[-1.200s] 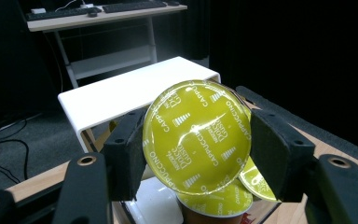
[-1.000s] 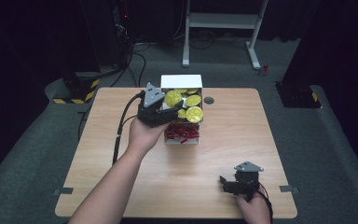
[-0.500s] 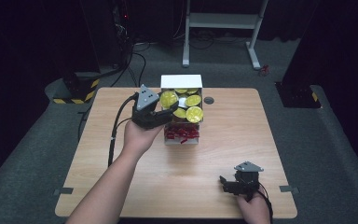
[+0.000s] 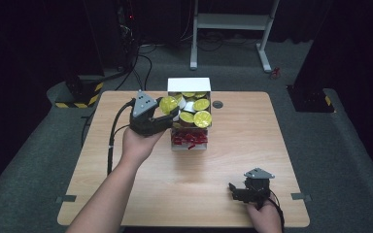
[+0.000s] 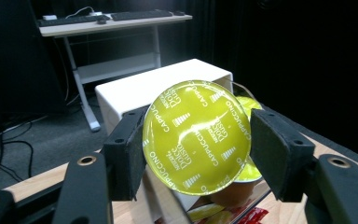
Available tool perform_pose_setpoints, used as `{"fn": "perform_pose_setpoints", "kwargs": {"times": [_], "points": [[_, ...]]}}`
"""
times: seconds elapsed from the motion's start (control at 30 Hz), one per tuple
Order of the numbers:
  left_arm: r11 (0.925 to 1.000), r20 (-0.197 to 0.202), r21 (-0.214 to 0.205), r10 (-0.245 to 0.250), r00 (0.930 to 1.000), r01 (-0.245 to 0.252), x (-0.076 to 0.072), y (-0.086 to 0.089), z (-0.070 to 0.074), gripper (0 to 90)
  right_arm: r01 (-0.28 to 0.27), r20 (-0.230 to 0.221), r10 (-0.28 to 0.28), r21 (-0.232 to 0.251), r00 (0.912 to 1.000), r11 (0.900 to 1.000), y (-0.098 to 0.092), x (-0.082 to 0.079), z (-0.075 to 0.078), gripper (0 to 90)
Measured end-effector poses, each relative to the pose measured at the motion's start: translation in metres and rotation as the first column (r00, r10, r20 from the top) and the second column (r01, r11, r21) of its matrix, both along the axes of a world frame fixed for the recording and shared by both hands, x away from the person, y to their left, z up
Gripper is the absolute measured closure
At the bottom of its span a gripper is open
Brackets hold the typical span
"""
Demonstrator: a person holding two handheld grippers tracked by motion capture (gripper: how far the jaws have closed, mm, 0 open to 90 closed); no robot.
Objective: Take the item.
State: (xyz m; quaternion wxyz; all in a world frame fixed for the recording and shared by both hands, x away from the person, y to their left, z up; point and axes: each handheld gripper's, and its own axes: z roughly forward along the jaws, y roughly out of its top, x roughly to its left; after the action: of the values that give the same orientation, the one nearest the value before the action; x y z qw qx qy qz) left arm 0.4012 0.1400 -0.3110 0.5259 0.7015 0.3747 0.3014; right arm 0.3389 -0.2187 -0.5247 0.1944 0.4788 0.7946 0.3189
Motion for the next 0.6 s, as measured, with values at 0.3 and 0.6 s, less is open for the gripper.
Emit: {"fn": "perform_pose_setpoints", "kwargs": {"times": [0.3, 0.6], "points": [[0.9996, 0.006, -0.014, 0.024, 0.9997, -0.024, -0.005, 0.015, 0.001, 39.6, 0.0, 0.0, 0.0, 0.0, 1.0, 1.0, 0.0, 0.0, 0.0, 7.8], [0.9988, 0.001, -0.023, 0.044, 0.999, -0.044, -0.008, 0.032, -0.002, 39.6, 0.0, 0.0, 0.0, 0.0, 1.0, 1.0, 0.0, 0.0, 0.0, 7.8]]}}
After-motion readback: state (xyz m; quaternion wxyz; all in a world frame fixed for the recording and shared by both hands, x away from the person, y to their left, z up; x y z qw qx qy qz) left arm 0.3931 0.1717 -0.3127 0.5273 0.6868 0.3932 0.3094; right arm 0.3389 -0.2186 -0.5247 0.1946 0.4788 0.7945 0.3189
